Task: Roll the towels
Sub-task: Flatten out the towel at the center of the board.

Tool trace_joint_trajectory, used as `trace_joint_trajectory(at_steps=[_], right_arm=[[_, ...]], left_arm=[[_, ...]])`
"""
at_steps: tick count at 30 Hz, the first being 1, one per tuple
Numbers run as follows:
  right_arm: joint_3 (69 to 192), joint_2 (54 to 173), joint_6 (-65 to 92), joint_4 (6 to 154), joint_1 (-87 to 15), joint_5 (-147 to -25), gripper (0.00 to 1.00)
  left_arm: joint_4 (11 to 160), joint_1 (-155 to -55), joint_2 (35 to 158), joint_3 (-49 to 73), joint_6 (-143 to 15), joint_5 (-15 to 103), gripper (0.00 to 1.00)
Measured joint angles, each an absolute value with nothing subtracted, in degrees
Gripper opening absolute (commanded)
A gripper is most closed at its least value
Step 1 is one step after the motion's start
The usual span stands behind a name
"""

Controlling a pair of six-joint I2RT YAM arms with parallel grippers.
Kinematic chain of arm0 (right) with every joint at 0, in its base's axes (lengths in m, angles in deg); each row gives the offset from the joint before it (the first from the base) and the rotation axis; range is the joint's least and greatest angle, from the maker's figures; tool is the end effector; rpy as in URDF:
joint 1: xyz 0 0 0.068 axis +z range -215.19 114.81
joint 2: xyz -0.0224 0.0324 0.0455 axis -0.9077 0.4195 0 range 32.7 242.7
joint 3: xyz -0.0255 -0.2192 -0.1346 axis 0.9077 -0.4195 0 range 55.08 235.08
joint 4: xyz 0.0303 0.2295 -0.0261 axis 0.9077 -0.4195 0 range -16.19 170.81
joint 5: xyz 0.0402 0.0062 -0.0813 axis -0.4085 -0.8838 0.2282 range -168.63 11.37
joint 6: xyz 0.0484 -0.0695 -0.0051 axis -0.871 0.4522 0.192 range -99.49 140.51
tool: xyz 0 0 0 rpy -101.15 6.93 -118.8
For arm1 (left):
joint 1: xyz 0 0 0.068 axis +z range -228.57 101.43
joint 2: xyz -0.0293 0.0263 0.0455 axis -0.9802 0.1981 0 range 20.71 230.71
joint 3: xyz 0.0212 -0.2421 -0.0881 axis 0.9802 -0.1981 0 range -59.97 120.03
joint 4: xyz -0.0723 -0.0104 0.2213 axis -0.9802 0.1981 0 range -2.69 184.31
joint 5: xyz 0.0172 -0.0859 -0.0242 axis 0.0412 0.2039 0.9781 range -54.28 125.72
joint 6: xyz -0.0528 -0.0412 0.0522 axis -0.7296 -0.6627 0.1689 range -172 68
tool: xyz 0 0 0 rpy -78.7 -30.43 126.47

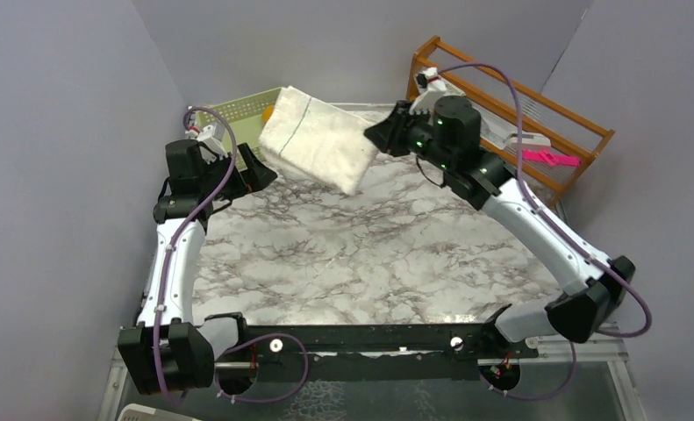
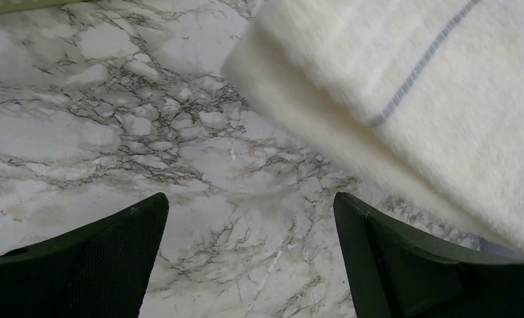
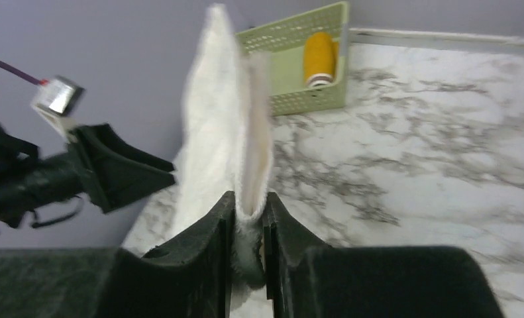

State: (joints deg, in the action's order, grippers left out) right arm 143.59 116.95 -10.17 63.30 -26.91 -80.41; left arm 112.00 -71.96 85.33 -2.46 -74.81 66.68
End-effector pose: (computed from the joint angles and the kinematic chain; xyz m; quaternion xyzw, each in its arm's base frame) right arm 0.2724 0.2180 0.4031 -0.0616 0.7815 0.3615 0.5047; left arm 0.2534 -0.0091 0.2990 -0.0883 0.8474 -0.2969 0.4312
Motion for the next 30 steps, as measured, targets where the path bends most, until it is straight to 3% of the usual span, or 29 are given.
trace_joint_trajectory(at_steps=[2,3,6,9,14,17,23,30], right_arm=[[137.29,111.24,-9.38,64.56,-29.62,-82.05,0.61],[133.53,108.09,-9.25,65.15,-32.14,-83.23,0.68],[121.18,99.98,-9.1,66.6,-44.0,-88.54,0.79],[110.58,97.67,-7.85,65.59,-52.03,-90.97,0.8],[101.86,97.76,-3.5,60.78,-51.54,-94.2,0.8],[102.61,97.84,-0.29,60.58,-49.16,-94.31,0.78],[108.16,103.0,4.61,62.79,-43.59,-94.18,0.77],[119.15,122.69,5.85,66.51,-33.82,-92.76,0.76]], left_arm=[[112.22,-71.87,84.21,-2.22,-74.81,66.35,0.99],[112.42,-71.87,83.82,-2.22,-74.81,66.29,0.99],[112.74,-71.87,83.64,-2.24,-75.95,66.22,0.99],[112.72,-71.87,83.99,-2.76,-76.3,66.44,0.99],[112.55,-72.46,83.99,-9.12,-76.27,66.74,0.88],[112.83,-73.34,84.17,-14.13,-76.34,66.72,0.81],[113.03,-75.76,84.89,-19.07,-76.86,66.05,0.78],[111.91,-76.22,86.92,-19.05,-76.84,63.27,0.78]])
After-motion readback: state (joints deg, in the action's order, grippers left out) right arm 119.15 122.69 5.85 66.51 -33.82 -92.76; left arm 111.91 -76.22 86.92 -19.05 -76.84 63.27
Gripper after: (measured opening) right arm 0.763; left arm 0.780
